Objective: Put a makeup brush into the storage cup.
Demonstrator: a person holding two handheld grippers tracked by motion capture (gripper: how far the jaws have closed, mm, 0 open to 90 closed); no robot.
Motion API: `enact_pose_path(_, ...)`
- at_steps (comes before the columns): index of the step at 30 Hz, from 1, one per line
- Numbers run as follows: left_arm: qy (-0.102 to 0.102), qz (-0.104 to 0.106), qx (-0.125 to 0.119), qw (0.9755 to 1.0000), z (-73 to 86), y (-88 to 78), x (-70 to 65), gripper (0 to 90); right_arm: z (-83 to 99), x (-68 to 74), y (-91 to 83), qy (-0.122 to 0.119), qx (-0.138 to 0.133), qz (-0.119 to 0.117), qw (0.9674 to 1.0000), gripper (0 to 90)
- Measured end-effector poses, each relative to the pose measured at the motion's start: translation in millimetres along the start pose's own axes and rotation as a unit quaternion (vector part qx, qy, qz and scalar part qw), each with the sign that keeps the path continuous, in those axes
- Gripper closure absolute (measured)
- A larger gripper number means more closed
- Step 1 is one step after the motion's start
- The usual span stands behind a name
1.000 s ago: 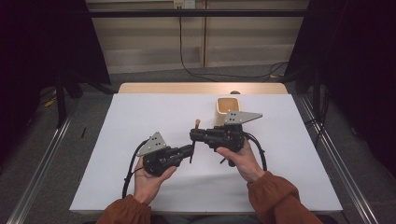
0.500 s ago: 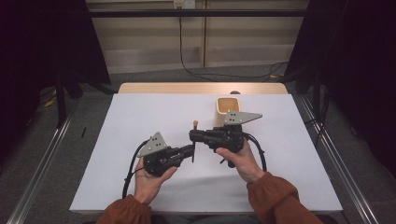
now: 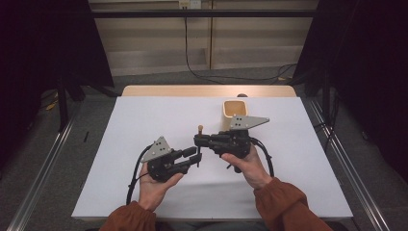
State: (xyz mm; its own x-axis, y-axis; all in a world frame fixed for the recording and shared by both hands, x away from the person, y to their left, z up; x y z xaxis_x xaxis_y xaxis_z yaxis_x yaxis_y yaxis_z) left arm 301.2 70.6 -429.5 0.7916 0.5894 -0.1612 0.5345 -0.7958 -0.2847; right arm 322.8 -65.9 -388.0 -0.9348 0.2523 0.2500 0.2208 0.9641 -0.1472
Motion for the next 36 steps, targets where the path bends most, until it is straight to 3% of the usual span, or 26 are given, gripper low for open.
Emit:
enact_pose_path(6,-0.003,-0.021,-0.003,0.9998,-0.8,-0.8,2.6,42.0,-2.6,0.6,-2.2,-0.005,-0.006,0.001,1.0000,84.2)
enact_pose_path(12,-0.009,-0.038,-0.002,0.9992,-2.9,-2.4,4.6,15.9,-3.3,2.0,-2.9,-0.009,-0.006,0.001,0.9999,84.2)
enact_pose_path(16,-0.012,-0.045,0.013,0.9988,-3.5,-1.6,6.9,3.4,-4.2,2.6,-2.9,-0.010,-0.007,0.001,0.9999,84.2)
enact_pose_path(22,-0.001,-0.067,0.019,0.9976,-4.3,-4.5,9.5,2.0,-5.6,2.9,-5.3,-0.013,-0.008,0.004,0.9999,84.1)
enact_pose_path(30,0.005,-0.093,0.004,0.9957,-5.5,-11.6,15.7,2.0,-6.3,3.9,-8.8,-0.020,-0.008,0.010,0.9997,84.2)
enact_pose_path(33,-0.001,-0.091,0.002,0.9958,-5.2,-14.8,17.6,1.9,-6.7,3.0,-11.7,-0.019,-0.009,0.013,0.9997,84.2)
enact_pose_path(36,0.007,-0.096,0.005,0.9953,-2.8,-18.8,19.0,1.7,-6.5,2.1,-14.7,-0.020,-0.008,0.017,0.9996,84.2)
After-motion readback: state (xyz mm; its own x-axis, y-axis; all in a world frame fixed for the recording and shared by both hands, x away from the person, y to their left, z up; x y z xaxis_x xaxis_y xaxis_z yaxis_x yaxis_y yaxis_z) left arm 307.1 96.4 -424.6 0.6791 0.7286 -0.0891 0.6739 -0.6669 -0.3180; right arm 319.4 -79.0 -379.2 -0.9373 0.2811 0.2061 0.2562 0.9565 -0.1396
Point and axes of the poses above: each handheld gripper's, and its own axes: y roughly forward along the jaws, z roughly out of its underside, x roughly to its left, the point moved 6 cm from there along y, roughly forward along the jaws, and after that the axes turned 7 degrees about -z, right-handed, at the moved point
